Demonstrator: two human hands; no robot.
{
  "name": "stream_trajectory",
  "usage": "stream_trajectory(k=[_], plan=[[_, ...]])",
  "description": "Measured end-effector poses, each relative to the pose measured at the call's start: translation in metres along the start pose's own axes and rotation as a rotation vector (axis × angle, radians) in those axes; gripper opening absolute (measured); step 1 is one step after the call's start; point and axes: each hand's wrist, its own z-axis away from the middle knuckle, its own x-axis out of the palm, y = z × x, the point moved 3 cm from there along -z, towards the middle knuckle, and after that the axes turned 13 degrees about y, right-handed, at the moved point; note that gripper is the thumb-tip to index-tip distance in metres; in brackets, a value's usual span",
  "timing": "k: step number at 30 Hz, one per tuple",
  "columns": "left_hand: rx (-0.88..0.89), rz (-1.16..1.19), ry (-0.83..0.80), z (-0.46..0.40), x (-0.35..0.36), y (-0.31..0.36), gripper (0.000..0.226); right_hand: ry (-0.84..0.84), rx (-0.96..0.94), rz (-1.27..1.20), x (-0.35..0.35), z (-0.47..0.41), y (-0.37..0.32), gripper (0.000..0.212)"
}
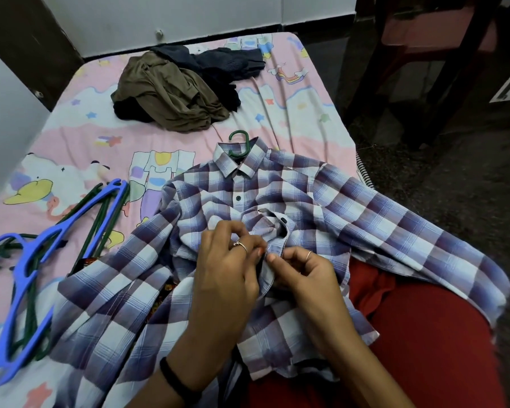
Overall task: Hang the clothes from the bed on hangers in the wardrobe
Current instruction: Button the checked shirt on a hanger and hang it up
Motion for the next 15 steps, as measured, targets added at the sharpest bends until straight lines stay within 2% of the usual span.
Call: stream_trajectory(k=[5,9,15], plan=[[-0.182,0.178,-0.074,-0.008,-0.007,0.007,0.016,-0.037,0.046,-0.073,0.001,0.007,-0.013,0.020],[-0.270,0.222,-0.124,-0.011,-0.008,0.010,0.011,0.003,-0.015,0.013,-0.001,0.005,-0.020,0.015],[-0.364,0.256,-0.188,-0.012,-0.007,0.015,0.011,0.043,-0.188,0.243,-0.003,0.003,-0.030,0.025]])
